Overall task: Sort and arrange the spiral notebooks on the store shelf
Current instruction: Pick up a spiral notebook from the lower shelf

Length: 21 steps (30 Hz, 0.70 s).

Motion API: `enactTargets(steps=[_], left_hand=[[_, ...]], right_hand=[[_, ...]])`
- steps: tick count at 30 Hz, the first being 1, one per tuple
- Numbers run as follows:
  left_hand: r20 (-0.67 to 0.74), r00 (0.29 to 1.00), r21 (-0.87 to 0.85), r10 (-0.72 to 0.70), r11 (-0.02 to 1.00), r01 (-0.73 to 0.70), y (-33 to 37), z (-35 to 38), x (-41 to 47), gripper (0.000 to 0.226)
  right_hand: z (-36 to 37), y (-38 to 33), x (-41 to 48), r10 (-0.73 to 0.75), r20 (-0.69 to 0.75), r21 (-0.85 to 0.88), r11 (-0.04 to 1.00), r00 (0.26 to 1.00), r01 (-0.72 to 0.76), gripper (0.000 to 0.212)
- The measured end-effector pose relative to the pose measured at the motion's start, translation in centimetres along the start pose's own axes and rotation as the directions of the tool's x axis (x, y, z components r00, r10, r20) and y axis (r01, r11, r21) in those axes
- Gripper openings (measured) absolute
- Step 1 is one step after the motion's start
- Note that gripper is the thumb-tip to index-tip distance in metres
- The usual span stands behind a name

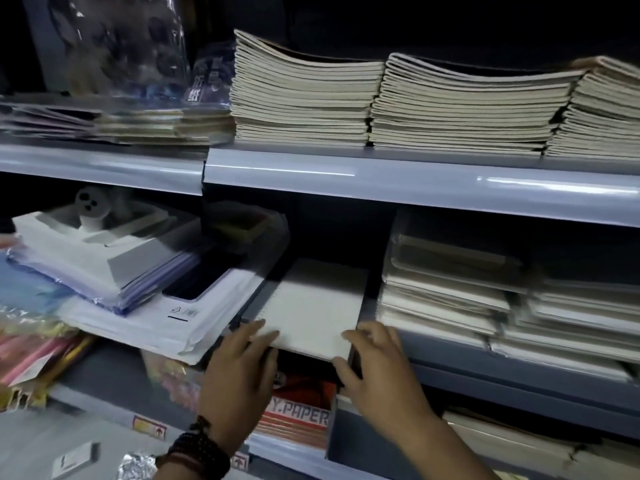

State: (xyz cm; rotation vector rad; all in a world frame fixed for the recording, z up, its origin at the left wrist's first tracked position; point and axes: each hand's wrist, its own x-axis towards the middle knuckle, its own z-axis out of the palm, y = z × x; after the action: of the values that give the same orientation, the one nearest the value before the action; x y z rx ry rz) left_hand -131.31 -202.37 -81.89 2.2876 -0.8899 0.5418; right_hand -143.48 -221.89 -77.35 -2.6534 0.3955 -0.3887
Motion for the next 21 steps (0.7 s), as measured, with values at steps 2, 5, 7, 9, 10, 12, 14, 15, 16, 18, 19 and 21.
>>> enactTargets(steps=[2, 5, 7, 9, 10, 12, 14, 15, 16, 18, 19, 21], left_hand=[[0.100, 0.995, 0.046, 0.021, 0.999, -0.026, 0.2, 1.3, -0.1, 0.040], [0.134, 0.991, 0.138, 0.027, 0.989, -0.046, -0.2, 2.5, 1.0, 0.048], [0.167, 0.986, 0.154, 0.017, 0.987, -0.043, -0.5, 3.1, 2.4, 0.055], [0.190, 0.982, 0.120, -0.010, 0.993, -0.014, -0.9, 3.8, 3.8, 0.063], [0.209, 0.978, 0.093, -0.022, 0.996, 0.002, -1.2, 4.1, 4.5, 0.066], [0.234, 0.972, 0.063, -0.028, 0.998, 0.013, -1.8, 4.6, 5.6, 0.073], [0.252, 0.967, 0.057, -0.032, 0.998, 0.018, -2.3, 5.0, 6.5, 0.075], [0.264, 0.964, 0.059, -0.035, 0.998, 0.020, -2.5, 5.2, 6.8, 0.075], [0.275, 0.961, 0.062, -0.039, 0.998, 0.022, -2.6, 5.3, 7.0, 0.074], [0.288, 0.957, 0.075, -0.044, 0.997, 0.023, -2.8, 5.5, 7.2, 0.075], [0.301, 0.953, 0.083, -0.049, 0.996, 0.025, -2.7, 5.4, 7.3, 0.076], [0.336, 0.939, 0.111, -0.072, 0.993, 0.036, -2.2, 5.2, 7.5, 0.081]], right_hand=[[-0.1, -0.1, 0.3, -0.031, 0.105, -0.125, 0.991, 0.994, 0.044, 0.055], [0.3, 0.0, 2.0, -0.022, 0.153, -0.135, 0.990, 0.988, 0.043, 0.052], [1.0, 0.6, 3.7, -0.014, 0.146, -0.110, 0.993, 0.989, 0.031, 0.050], [1.9, 1.3, 5.4, -0.014, 0.147, -0.120, 0.992, 0.989, 0.032, 0.050], [2.4, 1.5, 6.1, -0.014, 0.146, -0.136, 0.990, 0.989, 0.034, 0.051], [3.0, 1.8, 7.0, -0.013, 0.139, -0.157, 0.987, 0.990, 0.035, 0.054], [3.3, 1.9, 7.5, -0.015, 0.142, -0.174, 0.984, 0.990, 0.040, 0.057], [3.4, 1.9, 7.6, -0.021, 0.144, -0.184, 0.982, 0.989, 0.047, 0.058], [3.5, 1.9, 7.7, -0.023, 0.149, -0.190, 0.980, 0.989, 0.052, 0.059], [3.6, 1.9, 8.1, -0.011, 0.170, -0.174, 0.984, 0.985, 0.041, 0.060], [3.5, 1.9, 8.2, -0.005, 0.182, -0.147, 0.989, 0.983, 0.032, 0.061], [3.0, 1.7, 8.1, -0.010, 0.179, -0.061, 0.998, 0.984, 0.021, 0.062]])
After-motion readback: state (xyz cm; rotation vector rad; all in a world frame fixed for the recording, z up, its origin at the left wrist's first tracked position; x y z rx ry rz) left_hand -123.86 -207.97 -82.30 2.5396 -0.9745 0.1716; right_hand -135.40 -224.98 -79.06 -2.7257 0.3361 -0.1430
